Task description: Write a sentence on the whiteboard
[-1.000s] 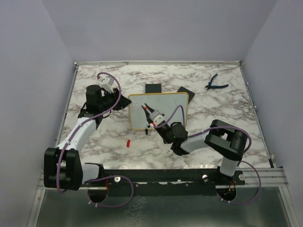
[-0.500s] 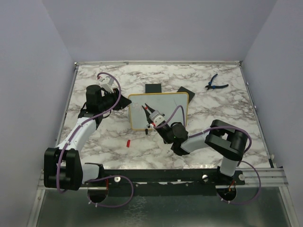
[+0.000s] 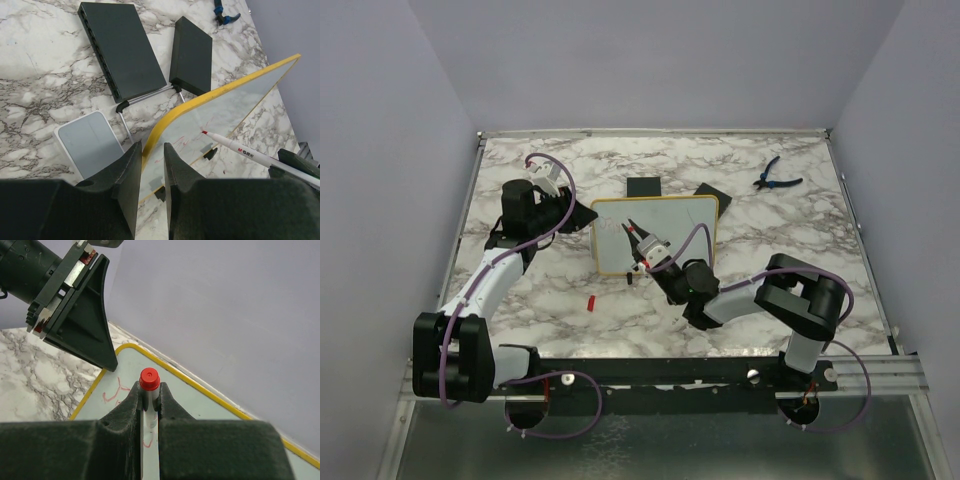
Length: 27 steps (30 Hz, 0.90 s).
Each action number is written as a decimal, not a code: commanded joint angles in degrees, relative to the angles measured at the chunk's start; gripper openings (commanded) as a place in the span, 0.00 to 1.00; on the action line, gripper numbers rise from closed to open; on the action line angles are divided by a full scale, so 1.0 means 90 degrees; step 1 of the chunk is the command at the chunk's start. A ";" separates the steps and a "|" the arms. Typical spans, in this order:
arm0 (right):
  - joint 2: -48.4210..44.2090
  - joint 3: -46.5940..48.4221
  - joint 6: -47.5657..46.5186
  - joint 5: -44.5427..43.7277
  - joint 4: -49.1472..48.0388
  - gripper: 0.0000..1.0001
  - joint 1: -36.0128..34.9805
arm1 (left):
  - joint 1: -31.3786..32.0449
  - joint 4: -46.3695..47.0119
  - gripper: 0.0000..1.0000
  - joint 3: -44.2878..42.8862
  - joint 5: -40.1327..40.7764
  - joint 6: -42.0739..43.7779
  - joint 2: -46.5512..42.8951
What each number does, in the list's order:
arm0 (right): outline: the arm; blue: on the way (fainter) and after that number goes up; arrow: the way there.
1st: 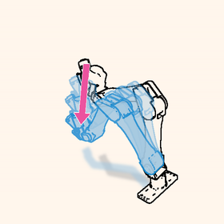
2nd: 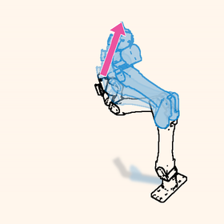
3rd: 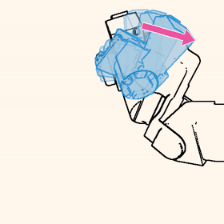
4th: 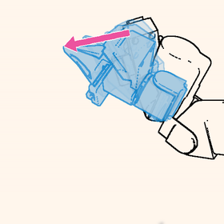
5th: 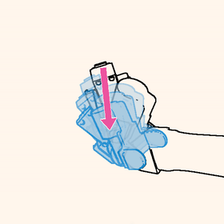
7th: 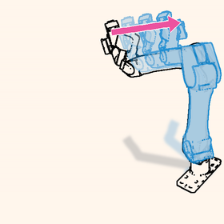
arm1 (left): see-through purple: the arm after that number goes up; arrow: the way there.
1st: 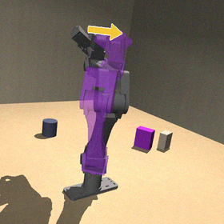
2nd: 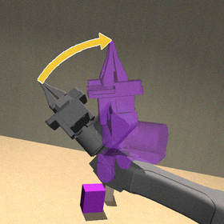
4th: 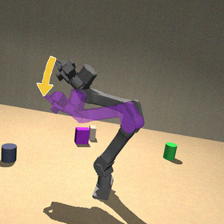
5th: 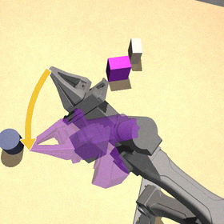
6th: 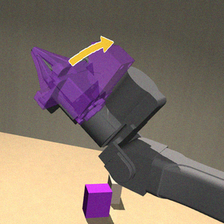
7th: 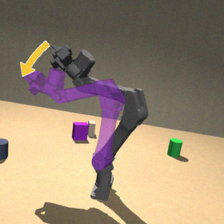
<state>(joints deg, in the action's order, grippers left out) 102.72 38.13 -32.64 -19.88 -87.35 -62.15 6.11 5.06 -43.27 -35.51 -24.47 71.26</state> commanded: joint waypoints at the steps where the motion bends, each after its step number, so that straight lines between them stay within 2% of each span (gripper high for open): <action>1: -0.0169 -0.0109 -0.0176 -0.0245 -0.1370 0.01 0.0060 | 0.0043 0.0158 0.25 -0.0056 -0.0127 0.0014 -0.0106; 19: -0.0248 -0.0154 -0.0226 -0.0247 -0.1369 0.01 0.0060 | 0.0043 0.0155 0.25 -0.0056 -0.0124 0.0011 -0.0129; 27: -0.0570 -0.0376 0.0149 0.0311 -0.1369 0.01 -0.0004 | 0.0037 0.0153 0.25 -0.0056 -0.0117 0.0004 -0.0134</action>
<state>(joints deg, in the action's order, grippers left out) 100.75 36.47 -33.32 -19.51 -87.26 -62.13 6.13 5.06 -43.27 -35.51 -24.47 71.24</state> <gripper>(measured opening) 0.082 0.251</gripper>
